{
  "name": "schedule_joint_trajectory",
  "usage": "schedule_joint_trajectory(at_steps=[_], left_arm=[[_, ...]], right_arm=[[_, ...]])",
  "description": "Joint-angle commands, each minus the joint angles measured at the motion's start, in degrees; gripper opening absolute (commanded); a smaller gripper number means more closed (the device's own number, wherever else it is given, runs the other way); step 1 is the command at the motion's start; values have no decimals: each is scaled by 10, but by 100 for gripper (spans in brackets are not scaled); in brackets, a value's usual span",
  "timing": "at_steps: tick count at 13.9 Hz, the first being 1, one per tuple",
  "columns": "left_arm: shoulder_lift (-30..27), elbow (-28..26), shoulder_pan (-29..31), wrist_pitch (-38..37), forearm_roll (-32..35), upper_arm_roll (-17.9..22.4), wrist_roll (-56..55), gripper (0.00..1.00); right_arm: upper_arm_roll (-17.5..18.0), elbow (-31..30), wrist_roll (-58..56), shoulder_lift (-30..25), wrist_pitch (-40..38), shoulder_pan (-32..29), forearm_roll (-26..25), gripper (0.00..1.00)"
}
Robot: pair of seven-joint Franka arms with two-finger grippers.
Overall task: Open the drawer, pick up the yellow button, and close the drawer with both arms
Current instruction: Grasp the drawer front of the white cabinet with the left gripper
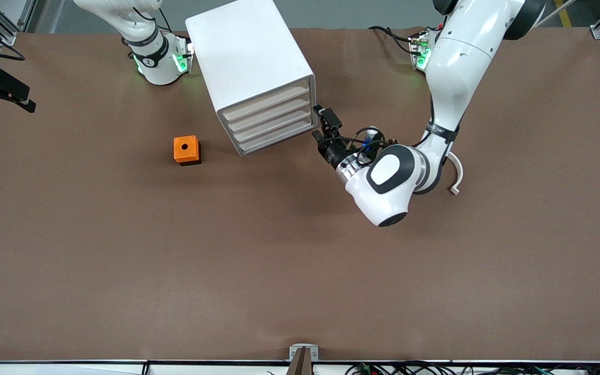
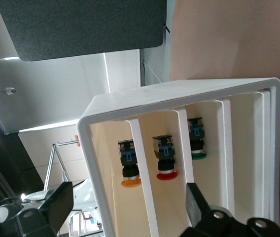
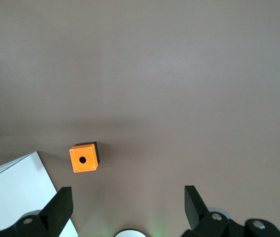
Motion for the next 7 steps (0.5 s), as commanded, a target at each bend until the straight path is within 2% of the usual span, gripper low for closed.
schedule_joint_trajectory(at_steps=[1,4,7], left_arm=[[15,15,-25,-2,-11,3,-15,85],[20,14,-45,-2,-11,3,-14,66],[20,12,-67,-2,-9,3,-10,59]], right_arm=[[2,13,-8,10,-5,-7,5,100],[1,15,-8,27,-2,-9,4,100],[1,15,-8,34,7,-8,-3,100]])
